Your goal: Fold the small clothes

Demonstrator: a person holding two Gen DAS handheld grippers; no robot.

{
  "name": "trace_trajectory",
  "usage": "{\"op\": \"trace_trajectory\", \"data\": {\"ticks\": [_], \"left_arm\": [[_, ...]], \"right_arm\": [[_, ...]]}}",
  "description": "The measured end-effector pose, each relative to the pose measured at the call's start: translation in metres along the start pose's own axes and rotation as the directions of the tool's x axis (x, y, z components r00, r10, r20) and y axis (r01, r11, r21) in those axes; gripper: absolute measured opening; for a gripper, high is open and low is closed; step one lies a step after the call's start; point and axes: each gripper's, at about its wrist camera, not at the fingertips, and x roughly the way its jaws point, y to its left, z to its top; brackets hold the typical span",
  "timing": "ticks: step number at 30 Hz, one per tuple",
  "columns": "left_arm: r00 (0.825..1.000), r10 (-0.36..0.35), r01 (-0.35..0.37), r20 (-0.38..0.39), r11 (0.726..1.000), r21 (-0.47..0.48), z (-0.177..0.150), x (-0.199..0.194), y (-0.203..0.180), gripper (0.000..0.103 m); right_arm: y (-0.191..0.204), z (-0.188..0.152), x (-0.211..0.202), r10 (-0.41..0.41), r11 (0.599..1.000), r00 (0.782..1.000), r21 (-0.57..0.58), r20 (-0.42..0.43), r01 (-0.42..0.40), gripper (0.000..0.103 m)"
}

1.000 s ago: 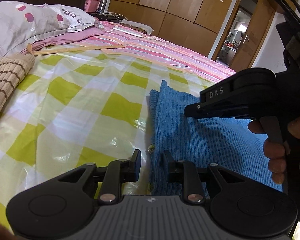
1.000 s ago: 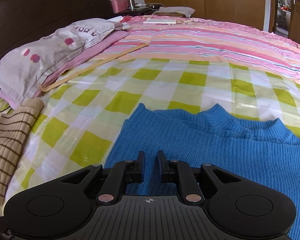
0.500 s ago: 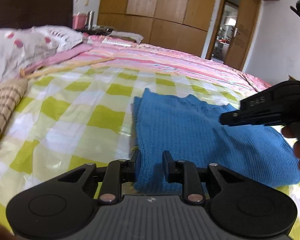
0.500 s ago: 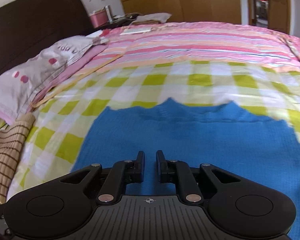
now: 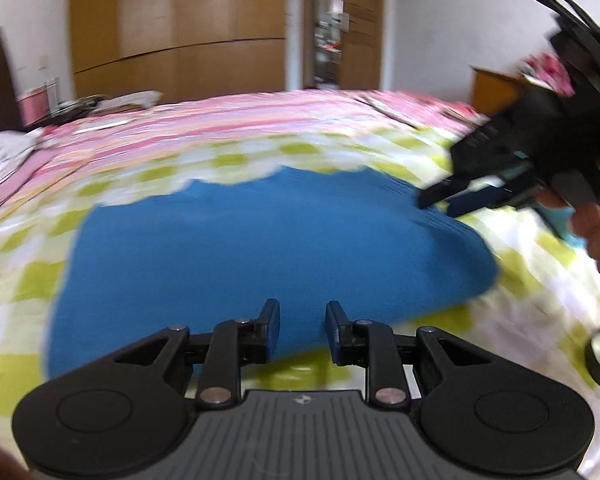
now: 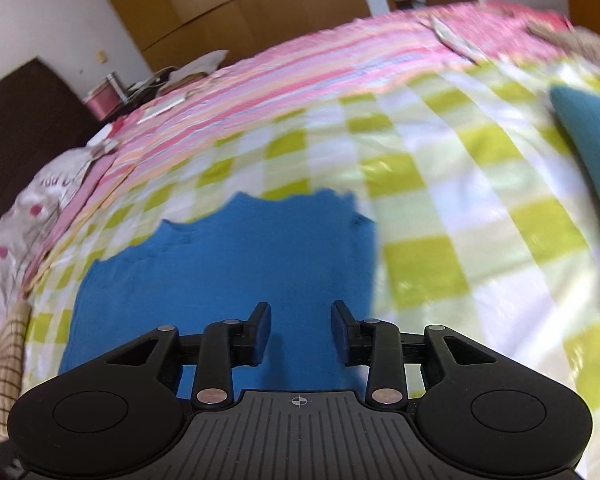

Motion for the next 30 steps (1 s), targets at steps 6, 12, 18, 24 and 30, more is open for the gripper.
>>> {"op": "trace_trajectory", "data": {"ticks": [6,12,18,24,30], "left_arm": [[1.0,-0.026,0.024,0.009,0.982,0.187,-0.002,0.01,-0.052,0.039],[1.0,0.01,-0.016,0.02,0.948,0.319,-0.005,0.025,-0.082,0.046],[0.998,0.035,-0.052,0.051,0.921,0.387,-0.007,0.035,-0.1,0.052],[0.996,0.036,-0.064,0.08,0.922,0.382,-0.003,0.041,-0.109,0.055],[0.995,0.04,-0.068,0.088,0.938,0.341,0.002,0.044,-0.111,0.055]], "right_arm": [[-0.038,-0.002,0.002,0.084,0.989,0.996,0.123,-0.033,-0.079,0.036],[-0.064,-0.002,0.013,0.182,0.957,0.982,0.236,-0.039,-0.168,0.041],[-0.078,0.002,0.031,0.249,0.922,0.968,0.313,-0.031,-0.227,0.041],[-0.086,0.005,0.045,0.309,0.883,0.951,0.373,-0.006,-0.285,0.041],[-0.088,0.008,0.049,0.349,0.868,0.937,0.378,-0.003,-0.322,0.044]]}}
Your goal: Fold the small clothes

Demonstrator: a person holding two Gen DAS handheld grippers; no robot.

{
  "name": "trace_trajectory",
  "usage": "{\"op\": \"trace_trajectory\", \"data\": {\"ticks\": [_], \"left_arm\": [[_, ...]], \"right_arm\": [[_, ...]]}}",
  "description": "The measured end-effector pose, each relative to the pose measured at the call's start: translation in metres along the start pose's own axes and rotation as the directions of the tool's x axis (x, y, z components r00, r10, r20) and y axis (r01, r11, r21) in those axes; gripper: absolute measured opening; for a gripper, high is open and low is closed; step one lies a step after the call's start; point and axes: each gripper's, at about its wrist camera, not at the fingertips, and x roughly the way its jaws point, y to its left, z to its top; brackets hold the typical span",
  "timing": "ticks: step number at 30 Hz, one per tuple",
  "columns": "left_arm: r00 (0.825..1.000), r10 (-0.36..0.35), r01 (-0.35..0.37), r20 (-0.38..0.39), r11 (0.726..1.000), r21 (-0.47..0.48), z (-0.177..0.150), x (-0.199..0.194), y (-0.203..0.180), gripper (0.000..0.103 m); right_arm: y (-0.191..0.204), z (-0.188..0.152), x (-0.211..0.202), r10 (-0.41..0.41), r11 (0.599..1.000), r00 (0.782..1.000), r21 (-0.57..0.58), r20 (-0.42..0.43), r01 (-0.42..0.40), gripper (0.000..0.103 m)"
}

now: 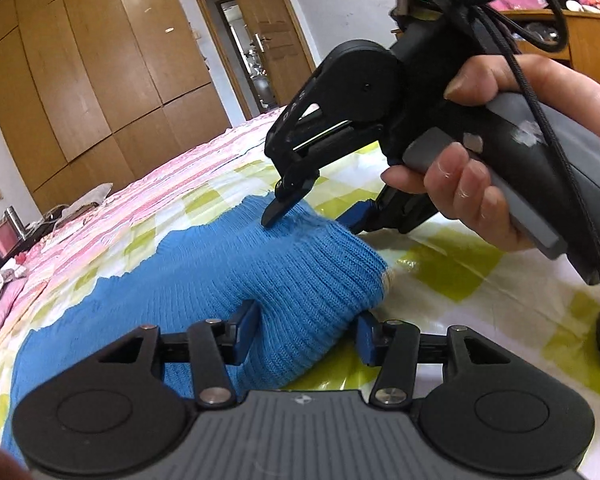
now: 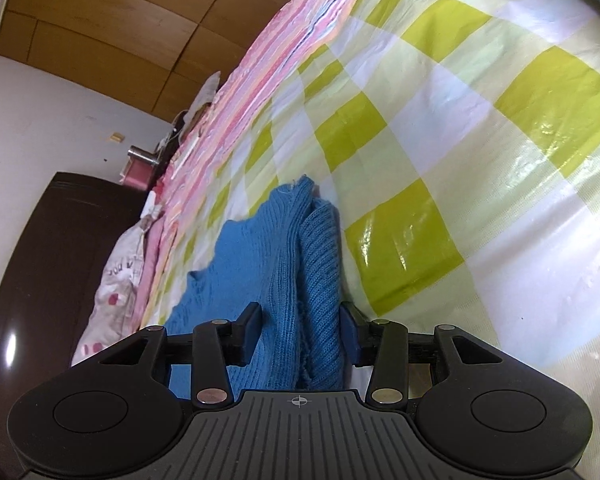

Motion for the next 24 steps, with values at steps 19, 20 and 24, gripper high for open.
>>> {"op": "trace_trajectory", "data": {"ticks": [19,20,24], "left_arm": [[0.997,-0.074,0.066,-0.031,0.976,-0.208,0.015,-0.008,0.037,0.019],[0.997,-0.079,0.071,-0.025,0.972,-0.224,0.016,-0.011,0.04,0.019],[0.996,-0.092,0.087,-0.003,0.955,-0.283,0.015,-0.022,0.058,0.018]], "right_arm": [[0.029,0.0,0.0,-0.012,1.0,1.0,-0.018,0.02,0.013,0.018],[0.034,0.001,-0.002,-0.01,1.0,1.0,-0.022,0.027,0.011,0.017],[0.06,-0.002,-0.004,-0.006,0.998,0.999,-0.058,0.045,0.009,0.017]]}}
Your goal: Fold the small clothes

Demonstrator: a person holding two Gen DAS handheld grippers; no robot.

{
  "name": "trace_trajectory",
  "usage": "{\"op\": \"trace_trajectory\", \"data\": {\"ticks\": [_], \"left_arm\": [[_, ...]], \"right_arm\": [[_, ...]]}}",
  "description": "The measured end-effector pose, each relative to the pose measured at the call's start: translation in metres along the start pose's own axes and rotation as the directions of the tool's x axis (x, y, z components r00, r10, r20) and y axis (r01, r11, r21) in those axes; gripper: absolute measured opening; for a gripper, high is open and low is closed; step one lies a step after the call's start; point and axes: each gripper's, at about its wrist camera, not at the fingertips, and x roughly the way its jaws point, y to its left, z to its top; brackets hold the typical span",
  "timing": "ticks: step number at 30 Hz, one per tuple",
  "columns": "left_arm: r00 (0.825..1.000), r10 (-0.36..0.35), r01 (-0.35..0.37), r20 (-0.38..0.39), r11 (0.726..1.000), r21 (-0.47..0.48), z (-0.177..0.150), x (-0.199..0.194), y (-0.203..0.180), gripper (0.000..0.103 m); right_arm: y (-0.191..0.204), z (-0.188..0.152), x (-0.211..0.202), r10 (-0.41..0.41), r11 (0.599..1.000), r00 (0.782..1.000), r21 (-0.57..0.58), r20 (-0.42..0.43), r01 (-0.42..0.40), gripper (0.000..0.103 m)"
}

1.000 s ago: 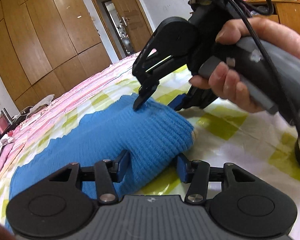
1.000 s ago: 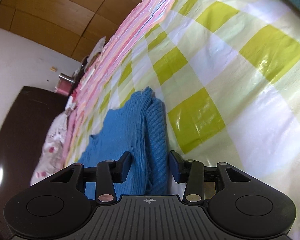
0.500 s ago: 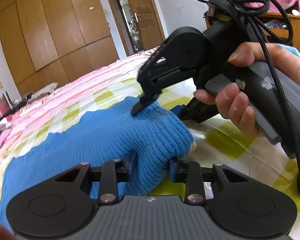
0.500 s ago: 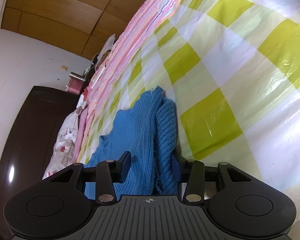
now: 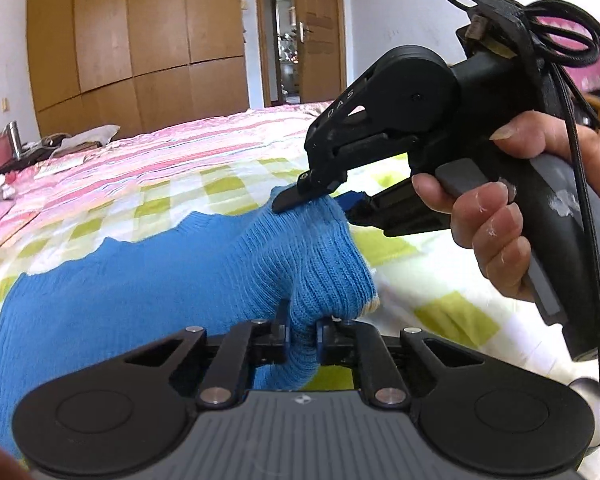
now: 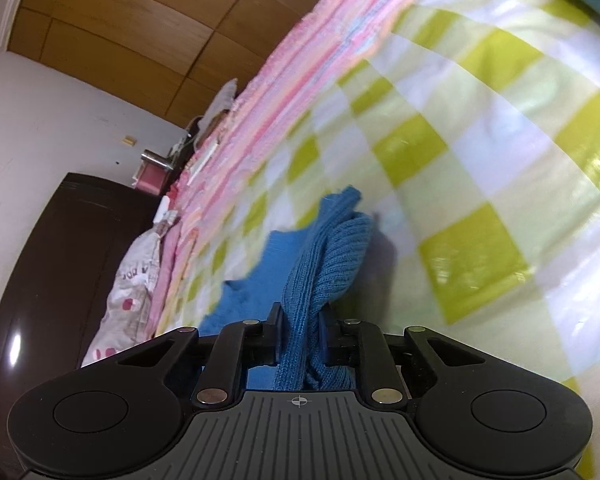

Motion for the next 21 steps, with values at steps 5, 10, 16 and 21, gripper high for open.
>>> {"op": "trace_trajectory", "data": {"ticks": [5,10,16,21], "left_arm": [[1.0,-0.005,0.007,0.029,0.998,-0.065,0.002,-0.017,0.022,0.017],[0.999,0.01,-0.004,0.052,0.993,-0.119,-0.001,-0.033,0.046,0.017],[0.997,0.036,-0.021,0.069,0.978,-0.206,-0.013,-0.053,0.088,0.017],[0.996,0.061,-0.04,0.065,0.958,-0.285,-0.029,-0.064,0.129,0.017]], "right_arm": [[0.034,-0.005,0.004,-0.01,0.999,1.0,-0.05,0.011,0.01,0.017],[0.068,-0.015,0.013,-0.024,0.995,1.0,-0.101,0.013,0.025,0.016],[0.113,-0.034,0.035,-0.041,0.984,0.999,-0.176,0.007,0.041,0.016],[0.146,-0.057,0.065,-0.05,0.969,0.999,-0.243,-0.019,0.044,0.016]]}}
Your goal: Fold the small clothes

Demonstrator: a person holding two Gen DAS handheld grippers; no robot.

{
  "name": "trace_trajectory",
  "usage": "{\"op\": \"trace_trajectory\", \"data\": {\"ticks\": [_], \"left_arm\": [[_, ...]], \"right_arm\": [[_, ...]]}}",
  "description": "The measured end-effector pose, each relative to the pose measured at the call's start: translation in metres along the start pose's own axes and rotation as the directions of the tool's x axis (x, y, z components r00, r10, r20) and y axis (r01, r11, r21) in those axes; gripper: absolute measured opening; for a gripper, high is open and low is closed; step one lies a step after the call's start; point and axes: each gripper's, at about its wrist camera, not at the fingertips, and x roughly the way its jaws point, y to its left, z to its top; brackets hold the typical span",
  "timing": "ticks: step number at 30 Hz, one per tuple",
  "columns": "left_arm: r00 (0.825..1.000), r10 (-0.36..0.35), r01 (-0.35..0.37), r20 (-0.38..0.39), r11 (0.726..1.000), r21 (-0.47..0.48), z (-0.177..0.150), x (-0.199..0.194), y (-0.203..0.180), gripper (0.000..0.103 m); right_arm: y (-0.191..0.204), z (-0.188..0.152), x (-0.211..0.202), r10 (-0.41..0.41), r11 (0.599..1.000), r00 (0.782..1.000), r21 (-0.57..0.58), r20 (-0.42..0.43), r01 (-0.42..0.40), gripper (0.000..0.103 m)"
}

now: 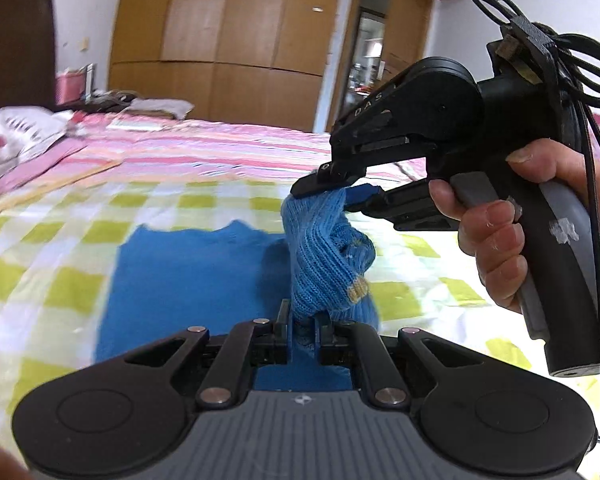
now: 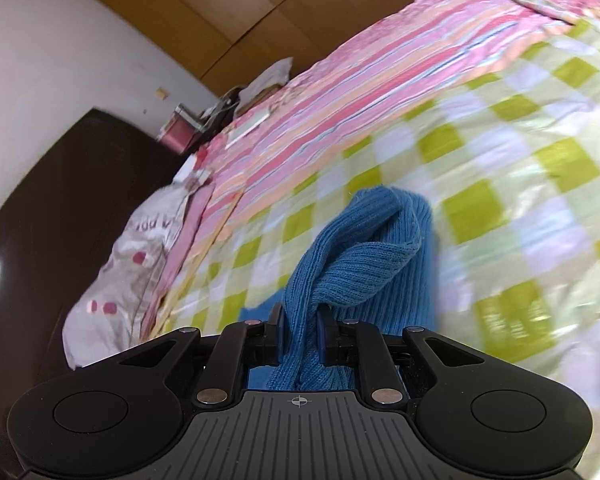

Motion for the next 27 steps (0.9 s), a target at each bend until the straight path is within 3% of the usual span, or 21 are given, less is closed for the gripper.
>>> {"op": "trace_trajectory", "data": {"ticks": [9,15,19,23,27], "left_arm": [[0.999,0.042,-0.045,-0.022,0.992,-0.121,-0.01,0.001,0.065,0.016],[0.997,0.033,-0.044,-0.067,0.983,-0.181,-0.024,0.004,0.088,0.018],[0.995,0.024,-0.042,-0.093,0.98,-0.197,-0.028,0.005,0.095,0.019],[0.994,0.067,-0.081,-0.087,0.982,-0.171,-0.025,-0.008,0.095,0.02],[0.992,0.115,-0.122,-0.052,0.981,-0.15,-0.02,-0.027,0.094,0.02]], "right_arm": [[0.071,-0.034,0.072,-0.075,0.976,0.994,-0.21,-0.074,0.058,0.016],[0.086,-0.05,0.11,-0.114,0.963,0.984,-0.257,-0.136,0.077,0.02],[0.094,-0.056,0.117,-0.068,0.963,0.983,-0.268,-0.169,0.02,0.021],[0.097,-0.056,0.115,-0.011,0.969,0.978,-0.242,-0.209,-0.041,0.021],[0.1,-0.05,0.088,0.046,0.964,0.985,-0.25,-0.167,-0.088,0.021]]}}
